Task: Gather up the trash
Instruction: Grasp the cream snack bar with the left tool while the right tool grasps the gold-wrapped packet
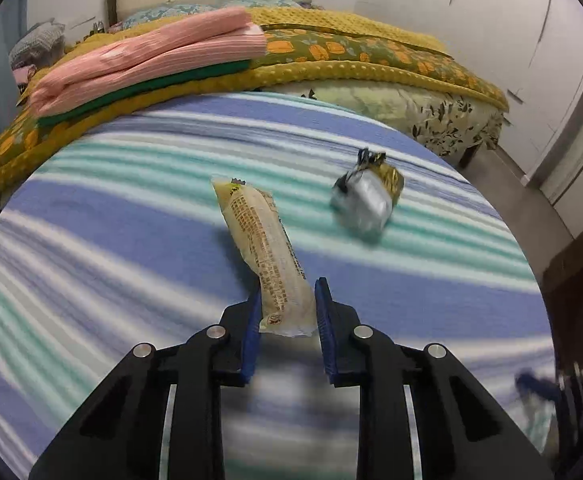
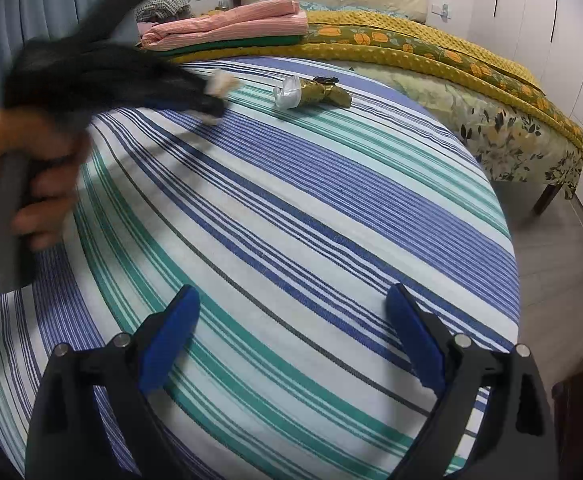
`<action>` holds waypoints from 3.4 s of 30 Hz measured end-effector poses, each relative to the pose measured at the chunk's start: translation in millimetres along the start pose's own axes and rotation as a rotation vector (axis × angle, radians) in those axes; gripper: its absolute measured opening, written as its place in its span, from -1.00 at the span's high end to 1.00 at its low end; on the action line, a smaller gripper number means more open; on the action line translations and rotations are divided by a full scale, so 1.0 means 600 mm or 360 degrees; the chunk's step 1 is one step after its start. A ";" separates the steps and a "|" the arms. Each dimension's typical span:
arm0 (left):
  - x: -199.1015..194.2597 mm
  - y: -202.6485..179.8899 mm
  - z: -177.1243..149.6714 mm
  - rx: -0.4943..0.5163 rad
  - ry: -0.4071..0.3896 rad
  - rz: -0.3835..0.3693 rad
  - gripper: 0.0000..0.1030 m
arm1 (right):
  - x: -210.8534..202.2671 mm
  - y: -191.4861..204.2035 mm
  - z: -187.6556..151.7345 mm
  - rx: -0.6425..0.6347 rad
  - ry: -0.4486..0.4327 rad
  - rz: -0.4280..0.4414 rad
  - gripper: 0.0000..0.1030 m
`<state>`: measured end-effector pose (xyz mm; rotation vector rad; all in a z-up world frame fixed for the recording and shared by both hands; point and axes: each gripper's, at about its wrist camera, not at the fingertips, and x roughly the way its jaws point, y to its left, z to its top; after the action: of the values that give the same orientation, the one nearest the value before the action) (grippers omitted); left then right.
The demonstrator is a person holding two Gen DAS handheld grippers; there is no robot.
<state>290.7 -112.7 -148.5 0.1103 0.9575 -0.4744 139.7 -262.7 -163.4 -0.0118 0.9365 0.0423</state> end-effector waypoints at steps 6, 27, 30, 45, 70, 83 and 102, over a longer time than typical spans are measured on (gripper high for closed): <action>-0.060 0.061 -0.074 -0.0049 0.0031 -0.0072 0.45 | 0.001 -0.003 0.001 0.0011 0.0006 0.0009 -0.77; -0.035 0.060 -0.107 0.0089 -0.0017 0.0191 -0.74 | 0.110 -0.088 0.185 0.0658 0.0179 0.0285 -0.69; -0.033 0.069 -0.105 0.0051 -0.0011 0.0182 -0.78 | 0.142 -0.090 0.232 0.0740 0.0183 0.0287 -0.69; -0.030 0.072 -0.104 0.0036 -0.0003 0.0186 -0.86 | 0.180 -0.021 0.282 0.0227 0.0141 0.0128 0.26; -0.040 0.088 -0.092 -0.0035 0.0004 0.0033 -0.75 | -0.028 -0.022 0.039 0.0040 0.0192 0.0362 -0.10; -0.023 0.077 -0.062 0.0070 0.0045 0.0103 0.37 | -0.023 -0.033 0.037 0.0154 0.0274 0.0320 0.19; -0.118 -0.045 -0.139 0.0180 -0.0042 -0.0164 0.63 | -0.097 -0.057 -0.011 0.0198 0.0125 0.0369 0.20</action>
<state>181.5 -87.8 -136.7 0.1567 0.9137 -0.6240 101.3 -299.0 -120.9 0.2117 1.0145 0.1993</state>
